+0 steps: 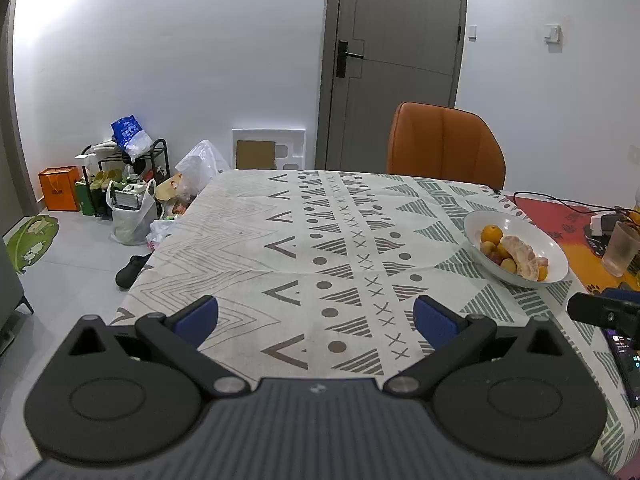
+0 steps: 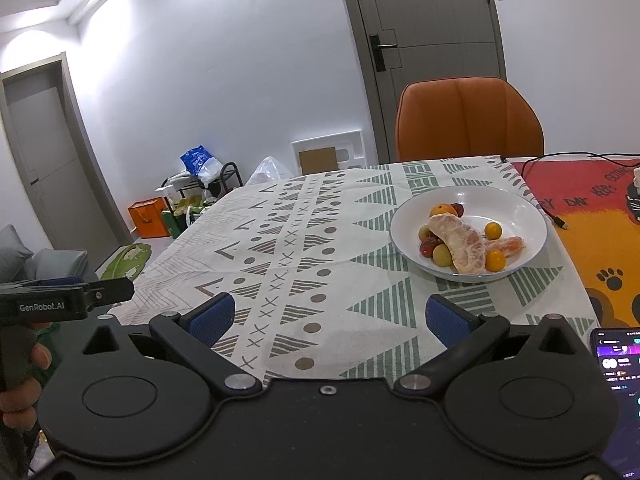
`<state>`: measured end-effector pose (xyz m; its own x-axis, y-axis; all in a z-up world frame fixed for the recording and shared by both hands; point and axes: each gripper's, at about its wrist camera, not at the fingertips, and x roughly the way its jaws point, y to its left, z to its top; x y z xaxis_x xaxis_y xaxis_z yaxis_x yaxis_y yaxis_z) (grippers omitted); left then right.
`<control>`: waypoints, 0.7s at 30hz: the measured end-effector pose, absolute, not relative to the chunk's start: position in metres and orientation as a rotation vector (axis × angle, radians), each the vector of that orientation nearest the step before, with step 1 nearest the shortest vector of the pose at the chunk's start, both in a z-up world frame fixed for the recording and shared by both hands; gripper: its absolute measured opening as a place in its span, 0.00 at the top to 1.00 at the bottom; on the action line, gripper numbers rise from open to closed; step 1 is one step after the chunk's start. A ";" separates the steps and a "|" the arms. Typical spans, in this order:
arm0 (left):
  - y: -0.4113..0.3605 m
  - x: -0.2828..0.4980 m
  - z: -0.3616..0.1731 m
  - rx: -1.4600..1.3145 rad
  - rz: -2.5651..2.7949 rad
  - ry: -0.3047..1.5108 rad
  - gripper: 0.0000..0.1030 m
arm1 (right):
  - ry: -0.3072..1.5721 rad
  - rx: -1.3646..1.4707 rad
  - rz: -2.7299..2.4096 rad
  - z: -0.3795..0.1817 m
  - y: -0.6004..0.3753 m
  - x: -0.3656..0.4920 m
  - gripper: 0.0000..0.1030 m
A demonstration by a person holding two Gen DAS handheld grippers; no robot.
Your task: Organize fruits
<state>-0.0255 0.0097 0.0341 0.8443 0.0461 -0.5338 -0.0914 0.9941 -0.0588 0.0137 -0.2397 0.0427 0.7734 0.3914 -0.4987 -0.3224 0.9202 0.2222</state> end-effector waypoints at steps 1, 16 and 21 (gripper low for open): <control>0.010 -0.025 0.034 -0.084 0.073 0.562 0.00 | 0.568 0.127 0.388 0.043 -0.240 0.014 0.00; 0.010 -0.025 0.033 -0.085 0.076 0.562 0.00 | 0.569 0.127 0.383 0.043 -0.241 0.014 0.00; 0.010 -0.025 0.033 -0.085 0.076 0.563 0.00 | 0.570 0.127 0.383 0.042 -0.241 0.014 0.00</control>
